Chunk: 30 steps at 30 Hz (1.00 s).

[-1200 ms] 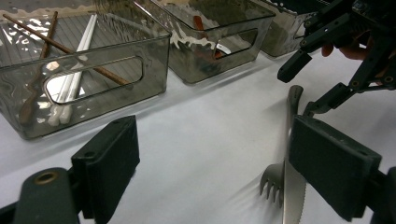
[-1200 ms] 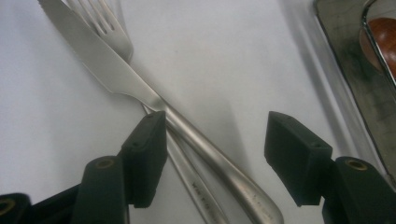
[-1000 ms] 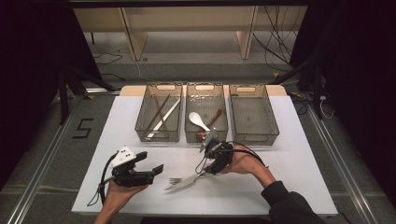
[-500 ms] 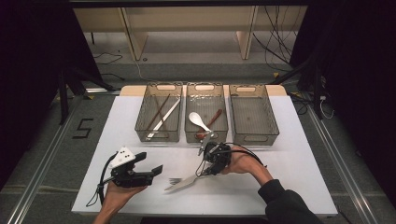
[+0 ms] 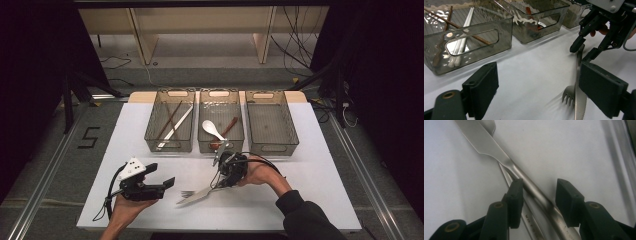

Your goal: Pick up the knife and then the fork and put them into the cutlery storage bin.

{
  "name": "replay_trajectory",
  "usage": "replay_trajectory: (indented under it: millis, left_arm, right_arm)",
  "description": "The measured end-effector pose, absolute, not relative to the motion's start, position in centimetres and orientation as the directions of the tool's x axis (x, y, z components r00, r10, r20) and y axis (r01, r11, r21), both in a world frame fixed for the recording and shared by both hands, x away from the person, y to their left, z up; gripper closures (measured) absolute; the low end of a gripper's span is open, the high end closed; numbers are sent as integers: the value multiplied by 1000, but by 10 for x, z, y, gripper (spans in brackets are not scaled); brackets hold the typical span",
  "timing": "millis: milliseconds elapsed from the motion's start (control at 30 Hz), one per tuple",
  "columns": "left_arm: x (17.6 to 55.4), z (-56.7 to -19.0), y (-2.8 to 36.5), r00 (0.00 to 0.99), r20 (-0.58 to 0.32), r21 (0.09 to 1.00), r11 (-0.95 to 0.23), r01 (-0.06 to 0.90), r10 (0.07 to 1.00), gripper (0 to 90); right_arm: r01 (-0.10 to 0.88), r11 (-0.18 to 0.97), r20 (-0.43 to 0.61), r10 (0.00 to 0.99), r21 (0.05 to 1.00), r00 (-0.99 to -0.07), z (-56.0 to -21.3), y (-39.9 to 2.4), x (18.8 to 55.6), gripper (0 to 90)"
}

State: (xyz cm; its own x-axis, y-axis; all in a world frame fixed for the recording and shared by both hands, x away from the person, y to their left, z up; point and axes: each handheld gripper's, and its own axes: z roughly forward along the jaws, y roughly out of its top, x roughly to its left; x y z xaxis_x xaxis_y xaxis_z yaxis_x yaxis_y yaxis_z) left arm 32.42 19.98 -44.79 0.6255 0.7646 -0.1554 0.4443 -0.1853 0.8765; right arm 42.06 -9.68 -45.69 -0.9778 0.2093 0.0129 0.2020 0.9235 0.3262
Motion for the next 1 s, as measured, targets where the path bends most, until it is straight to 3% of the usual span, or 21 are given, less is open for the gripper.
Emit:
replay_trajectory:
  millis: [1000]
  left_arm:
    - [324,-449,198,634,-152,872,-199,447,758,162]
  right_arm:
    - [195,930,72,181,311,-981,-459,-103,433,595]
